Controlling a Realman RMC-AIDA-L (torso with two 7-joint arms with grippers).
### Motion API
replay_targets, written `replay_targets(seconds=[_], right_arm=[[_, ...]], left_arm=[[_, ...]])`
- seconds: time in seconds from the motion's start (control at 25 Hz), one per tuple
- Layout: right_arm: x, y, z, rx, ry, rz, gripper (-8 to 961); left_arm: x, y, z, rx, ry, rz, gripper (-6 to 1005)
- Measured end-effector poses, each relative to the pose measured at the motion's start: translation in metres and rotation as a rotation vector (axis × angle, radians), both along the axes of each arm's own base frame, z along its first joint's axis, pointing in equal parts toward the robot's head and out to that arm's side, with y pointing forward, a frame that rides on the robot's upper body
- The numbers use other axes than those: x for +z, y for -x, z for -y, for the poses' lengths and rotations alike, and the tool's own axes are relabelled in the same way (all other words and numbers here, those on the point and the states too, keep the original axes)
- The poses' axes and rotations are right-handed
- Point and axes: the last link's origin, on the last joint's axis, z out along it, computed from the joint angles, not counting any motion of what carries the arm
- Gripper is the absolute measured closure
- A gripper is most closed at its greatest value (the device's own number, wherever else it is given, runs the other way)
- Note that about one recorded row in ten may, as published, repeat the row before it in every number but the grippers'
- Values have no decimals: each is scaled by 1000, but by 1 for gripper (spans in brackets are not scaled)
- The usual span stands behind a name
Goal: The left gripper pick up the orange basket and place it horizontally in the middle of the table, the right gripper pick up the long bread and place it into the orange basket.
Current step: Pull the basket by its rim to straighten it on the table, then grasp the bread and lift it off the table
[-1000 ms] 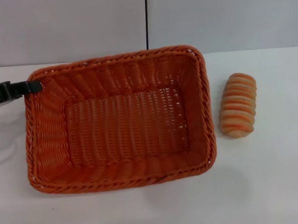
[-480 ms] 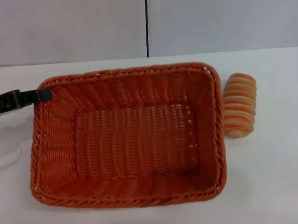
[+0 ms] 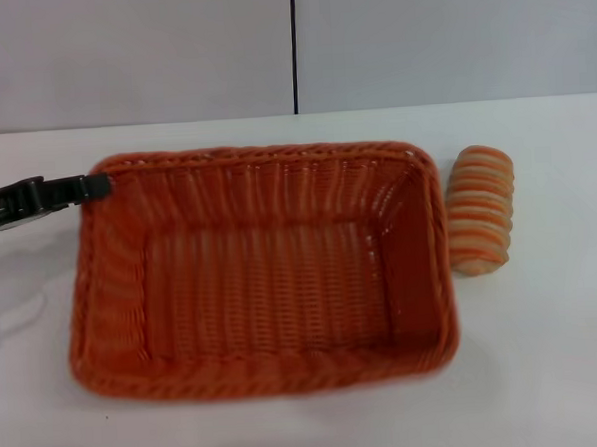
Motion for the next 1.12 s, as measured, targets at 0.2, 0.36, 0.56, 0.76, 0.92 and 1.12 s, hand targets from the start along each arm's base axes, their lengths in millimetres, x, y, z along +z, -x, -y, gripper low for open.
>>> replay_targets(seconds=[0.2, 0.36, 0.56, 0.76, 0.92, 1.12], right_arm=[[0, 0, 0, 1, -1, 0, 226], [0, 1, -1, 8, 9, 4, 226], [0, 6, -7, 52, 59, 46, 226], [12, 20, -19, 218, 167, 88, 226], [37, 37, -30, 408, 303, 95, 227], [82, 75, -52, 598, 656, 89, 227]], left_arm=[[2, -2, -2, -9, 0, -6, 636], [8, -3, -4, -26, -14, -15, 537], [19, -2, -7, -53, -63, -23, 381], [43, -6, -9, -215, -268, -6, 254], [45, -7, -8, -282, -353, 11, 250], [30, -4, -4, -450, -586, 66, 253]])
